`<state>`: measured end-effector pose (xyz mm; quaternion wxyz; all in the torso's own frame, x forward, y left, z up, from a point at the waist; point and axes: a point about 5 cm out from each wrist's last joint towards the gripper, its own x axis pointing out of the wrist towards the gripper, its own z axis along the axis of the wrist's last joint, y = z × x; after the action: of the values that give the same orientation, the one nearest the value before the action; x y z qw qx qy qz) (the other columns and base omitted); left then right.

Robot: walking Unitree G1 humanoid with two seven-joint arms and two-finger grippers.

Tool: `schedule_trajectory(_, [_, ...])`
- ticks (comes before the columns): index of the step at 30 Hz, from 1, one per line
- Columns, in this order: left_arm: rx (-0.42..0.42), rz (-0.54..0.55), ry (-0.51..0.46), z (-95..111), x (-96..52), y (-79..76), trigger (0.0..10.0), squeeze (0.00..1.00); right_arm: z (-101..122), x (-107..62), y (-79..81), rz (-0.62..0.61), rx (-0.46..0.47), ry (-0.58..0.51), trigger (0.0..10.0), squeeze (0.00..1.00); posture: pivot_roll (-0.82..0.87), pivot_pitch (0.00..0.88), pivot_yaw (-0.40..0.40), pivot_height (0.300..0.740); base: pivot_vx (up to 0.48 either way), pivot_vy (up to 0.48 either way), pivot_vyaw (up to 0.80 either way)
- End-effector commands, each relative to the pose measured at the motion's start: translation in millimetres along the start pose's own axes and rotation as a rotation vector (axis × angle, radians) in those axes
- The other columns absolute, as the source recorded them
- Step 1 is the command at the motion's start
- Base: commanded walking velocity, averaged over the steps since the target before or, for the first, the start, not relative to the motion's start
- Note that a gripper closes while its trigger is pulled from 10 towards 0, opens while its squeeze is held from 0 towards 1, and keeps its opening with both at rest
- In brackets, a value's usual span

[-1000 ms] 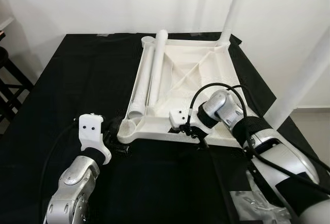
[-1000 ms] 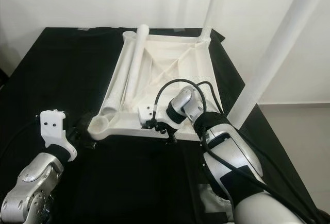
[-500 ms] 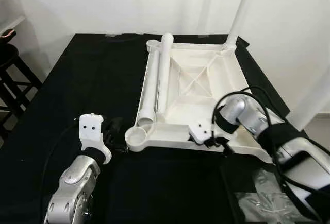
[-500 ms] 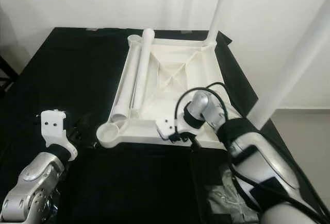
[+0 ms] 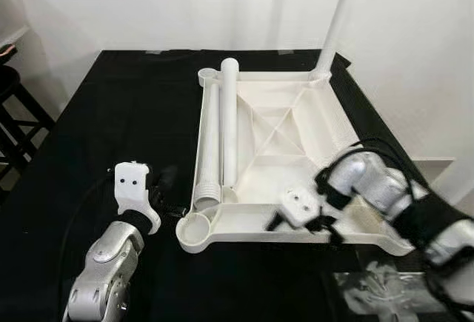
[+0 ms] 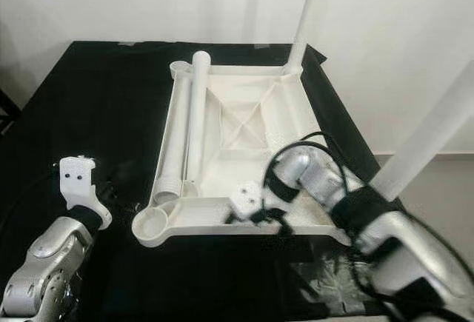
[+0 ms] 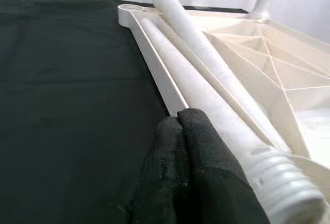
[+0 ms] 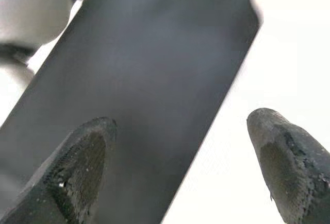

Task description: Building children table

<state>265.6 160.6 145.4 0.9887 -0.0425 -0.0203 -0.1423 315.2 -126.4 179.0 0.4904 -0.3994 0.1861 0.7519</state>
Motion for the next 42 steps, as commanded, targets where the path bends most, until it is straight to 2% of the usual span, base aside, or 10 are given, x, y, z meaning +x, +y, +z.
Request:
schedule_trajectory(1, [0.091,-0.042,0.016,1,-4.0,0.2,10.0,0.0,6,-15.3,-9.7,-0.128,0.037,-0.065,10.0,0.0,0.0,0.088,-0.012,0.74,0.0,0.0,0.0])
schedule_trajectory(2, [0.091,-0.042,0.016,1,-4.0,0.2,10.0,0.0,6,-15.3,-9.7,-0.128,0.037,-0.065,10.0,0.0,0.0,0.088,-0.012,0.74,0.0,0.0,0.0])
schedule_trajectory(3, [0.204,-0.108,0.014,8,-7.5,-1.4,10.0,0.0,14,-26.3,-12.5,-0.196,0.072,-0.15,10.0,0.0,0.01,0.085,-0.013,0.74,0.0,0.0,0.0])
schedule_trajectory(11, [0.448,-0.243,0.045,26,-12.8,0.6,10.0,0.0,22,-39.6,-13.1,-0.271,0.115,-0.287,10.0,0.0,0.01,0.078,-0.011,0.74,0.0,0.0,0.0])
schedule_trajectory(12, [0.536,-0.315,0.074,29,-15.4,-0.2,10.0,1.0,23,-41.0,-14.4,-0.304,0.124,-0.313,10.0,0.0,0.01,0.072,-0.01,0.74,0.0,0.0,0.0])
schedule_trajectory(19, [0.882,-0.567,0.153,35,-18.4,-9.1,10.0,1.0,4,-34.0,-41.6,-0.647,0.258,-0.283,10.0,0.0,0.02,0.059,0.001,0.74,0.0,0.0,0.0])
schedule_trajectory(21, [0.882,-0.567,0.153,35,-18.4,-9.1,10.0,1.0,4,-34.0,-41.6,-0.647,0.258,-0.283,10.0,0.0,0.02,0.059,0.001,0.74,0.0,0.0,0.0])
schedule_trajectory(29, [1.166,-0.579,0.131,38,3.5,-9.9,10.0,1.0,-15,-26.1,-57.7,-0.919,0.472,-0.201,10.0,0.0,0.01,0.049,0.014,0.74,0.0,0.0,0.0])
schedule_trajectory(30, [1.2,-0.558,0.13,38,8.1,-9.0,10.0,0.0,-15,-22.6,-57.8,-0.922,0.478,-0.2,10.0,0.0,0.01,0.049,0.017,0.74,0.0,0.0,0.0])
schedule_trajectory(42, [1.279,-0.591,0.14,32,25.6,-17.8,10.0,0.0,-12,-4.2,-59.8,-0.93,0.519,-0.213,10.0,0.0,-0.01,0.048,0.033,0.74,0.0,0.0,0.0])
